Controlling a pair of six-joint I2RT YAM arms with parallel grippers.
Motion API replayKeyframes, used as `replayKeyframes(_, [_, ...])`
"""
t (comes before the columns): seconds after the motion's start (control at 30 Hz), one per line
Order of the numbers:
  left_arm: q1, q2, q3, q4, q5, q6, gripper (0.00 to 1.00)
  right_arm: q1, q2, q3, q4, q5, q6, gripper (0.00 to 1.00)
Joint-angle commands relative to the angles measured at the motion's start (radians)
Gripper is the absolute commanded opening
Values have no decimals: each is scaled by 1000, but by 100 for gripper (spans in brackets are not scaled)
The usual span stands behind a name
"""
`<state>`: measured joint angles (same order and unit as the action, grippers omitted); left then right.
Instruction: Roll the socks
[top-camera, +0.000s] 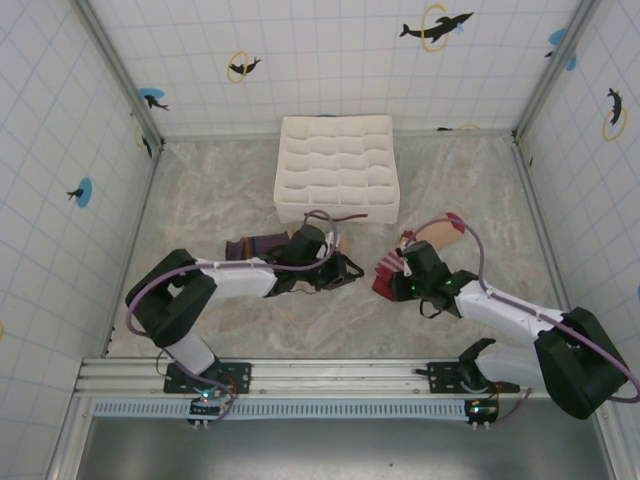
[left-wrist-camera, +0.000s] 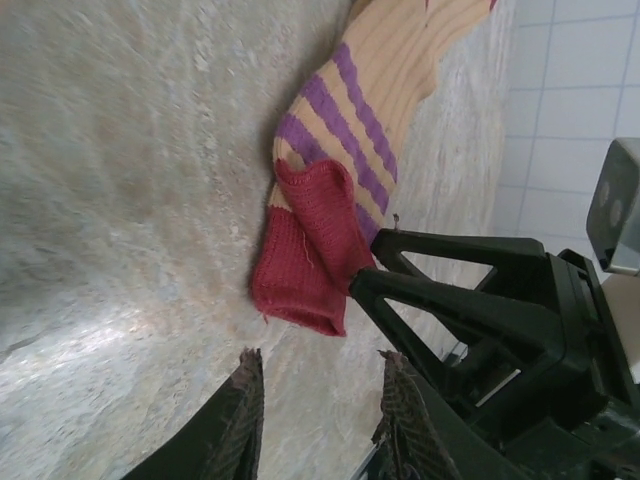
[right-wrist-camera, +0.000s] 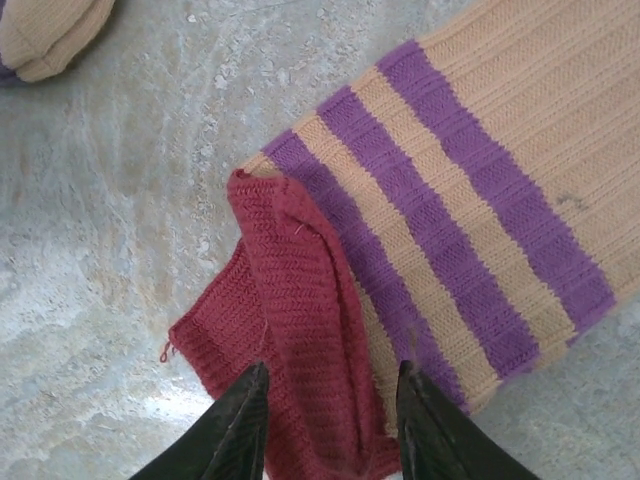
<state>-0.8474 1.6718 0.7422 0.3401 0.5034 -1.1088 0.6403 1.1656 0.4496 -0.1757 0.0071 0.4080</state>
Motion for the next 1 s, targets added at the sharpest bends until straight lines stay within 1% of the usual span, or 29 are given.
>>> replayKeyframes(0.0, [-17,53,36,61,34,-59,32,1,-5,-26,46,-26,-10,35])
replayKeyframes(0.33, [-70,183,102,74,37,-115,31,-9,-13,-62,76,-44,-3,25])
replayKeyframes(0.77, [-84,269,119,74,-4,-161,32,-11,-23,-75,84,-52,-12,19])
replayKeyframes(0.87, [-84,282,126,76,-16,-164,28,-11,-22,-73,79,-50,-17,17])
replayKeyframes(0.97, [-84,293,134,77,-20,-169,21,-11,-23,-60,66,-50,-25,13])
